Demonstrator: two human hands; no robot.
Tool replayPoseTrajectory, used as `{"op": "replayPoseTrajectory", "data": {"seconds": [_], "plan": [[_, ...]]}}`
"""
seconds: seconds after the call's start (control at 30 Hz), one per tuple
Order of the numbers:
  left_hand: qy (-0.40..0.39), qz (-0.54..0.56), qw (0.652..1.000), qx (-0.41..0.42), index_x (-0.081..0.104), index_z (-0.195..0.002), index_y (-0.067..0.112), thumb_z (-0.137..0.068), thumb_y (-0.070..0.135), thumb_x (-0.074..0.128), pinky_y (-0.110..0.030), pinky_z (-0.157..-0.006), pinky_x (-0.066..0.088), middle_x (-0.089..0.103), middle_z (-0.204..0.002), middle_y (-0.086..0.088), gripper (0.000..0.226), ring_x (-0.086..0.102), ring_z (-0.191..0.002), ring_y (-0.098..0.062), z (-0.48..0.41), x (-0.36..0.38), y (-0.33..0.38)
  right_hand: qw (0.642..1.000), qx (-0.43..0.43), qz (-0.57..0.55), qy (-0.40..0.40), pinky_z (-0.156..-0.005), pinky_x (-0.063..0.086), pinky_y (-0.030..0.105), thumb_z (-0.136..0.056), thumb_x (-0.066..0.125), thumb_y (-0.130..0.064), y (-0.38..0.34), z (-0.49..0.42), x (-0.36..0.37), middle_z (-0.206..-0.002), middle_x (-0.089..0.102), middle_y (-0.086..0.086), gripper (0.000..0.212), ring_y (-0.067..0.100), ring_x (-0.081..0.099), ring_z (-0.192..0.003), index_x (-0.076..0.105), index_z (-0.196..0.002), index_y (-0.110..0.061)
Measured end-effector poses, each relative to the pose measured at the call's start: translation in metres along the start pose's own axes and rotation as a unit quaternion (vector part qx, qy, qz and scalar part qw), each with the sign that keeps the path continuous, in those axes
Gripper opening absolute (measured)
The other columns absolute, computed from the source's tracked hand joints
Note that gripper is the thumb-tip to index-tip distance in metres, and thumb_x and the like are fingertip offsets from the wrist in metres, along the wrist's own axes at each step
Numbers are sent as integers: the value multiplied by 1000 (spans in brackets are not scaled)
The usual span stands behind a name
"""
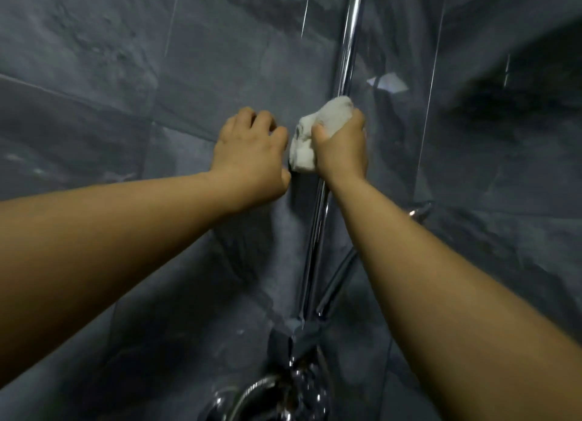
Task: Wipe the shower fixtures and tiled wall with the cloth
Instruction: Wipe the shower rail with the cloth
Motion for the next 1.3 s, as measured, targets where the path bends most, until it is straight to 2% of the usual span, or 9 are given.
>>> {"op": "replayPoseTrajectory", "data": {"seconds": [0.07, 0.13, 0.33, 0.5, 0.6, 0.8, 0.97, 1.13, 1.3], "plan": [[-9, 14, 1000, 1, 57, -111, 7, -71, 40, 31, -40, -93, 30, 49, -123, -17, 59, 39, -116, -35, 23, 5, 1, 1000, 16, 7, -9, -88, 41, 35, -87, 59, -34, 26, 47, 8, -133, 49, 10, 59, 30, 51, -117, 34, -136, -13], [-36, 19, 999, -1, 58, -111, 7, -66, 39, 33, -41, -96, 27, 49, -122, -16, 61, 38, -116, -35, 44, 16, 1, 998, 47, 14, -28, -88, 40, 35, -86, 60, -35, 57, 97, 14, -137, 46, 8, 64, 30, 49, -118, 30, -139, -17], [-82, -18, 996, 28, 49, -124, 16, -82, 36, 51, -43, -113, 8, 38, -135, -10, 46, 26, -129, -33, 78, 40, 12, 990, 101, 19, -101, -93, 36, 31, -86, 65, -27, 107, 191, 22, -144, 37, 10, 75, 29, 43, -125, 21, -145, -16], [-56, -36, 997, 31, 51, -123, 17, -82, 36, 51, -41, -100, 22, 38, -136, -8, 45, 28, -126, -31, 61, 33, 12, 988, 113, -46, -92, -104, 33, 31, -86, 65, -19, 100, 160, 27, -144, 38, 12, 71, 26, 39, -130, 26, -144, -9], [-33, -36, 999, 10, 53, -120, 19, -81, 37, 53, -40, -99, 25, 41, -133, -8, 43, 30, -125, -31, 39, 21, 6, 992, 96, -46, -71, -102, 32, 31, -87, 64, -24, 89, 139, 27, -145, 37, 10, 74, 25, 39, -130, 21, -147, -13], [-10, -64, 998, 8, 53, -120, 20, -81, 40, 52, -41, -98, 25, 42, -132, -8, 44, 29, -126, -31, 2, 10, -3, 994, 53, -81, -54, -98, 36, 28, -85, 66, -26, 70, 98, 20, -143, 42, 8, 78, 22, 44, -127, 20, -147, -16], [5, -71, 997, 16, 50, -123, 23, -84, 40, 50, -41, -98, 25, 40, -134, -6, 43, 29, -127, -30, -28, -2, -5, 989, 35, -141, -15, -93, 37, 23, -82, 69, -23, 51, 58, 13, -136, 49, 6, 75, 21, 49, -122, 28, -144, -17], [2, 19, 999, -44, 52, -121, 27, -88, 34, 47, -42, -101, 25, 43, -133, -8, 35, 30, -127, -30, -63, -22, -16, 987, 2, -163, -8, -102, 38, 32, -82, 69, -22, 30, 20, 11, -140, 45, 8, 79, 23, 45, -126, 22, -147, -15], [29, -7, 998, -48, 52, -121, 26, -88, 36, 47, -44, -100, 25, 43, -133, -9, 34, 30, -127, -32, -95, -38, -24, 989, -29, -145, 6, -105, 38, 34, -82, 68, -24, -5, -38, 1, -141, 43, 7, 80, 23, 45, -126, 21, -147, -15]]}}
Point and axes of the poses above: each hand's wrist, its own z-axis away from the middle knuckle, its own x-axis out of the palm, y = z × x, the point moved 7 cm from there along -z, towards the middle knuckle
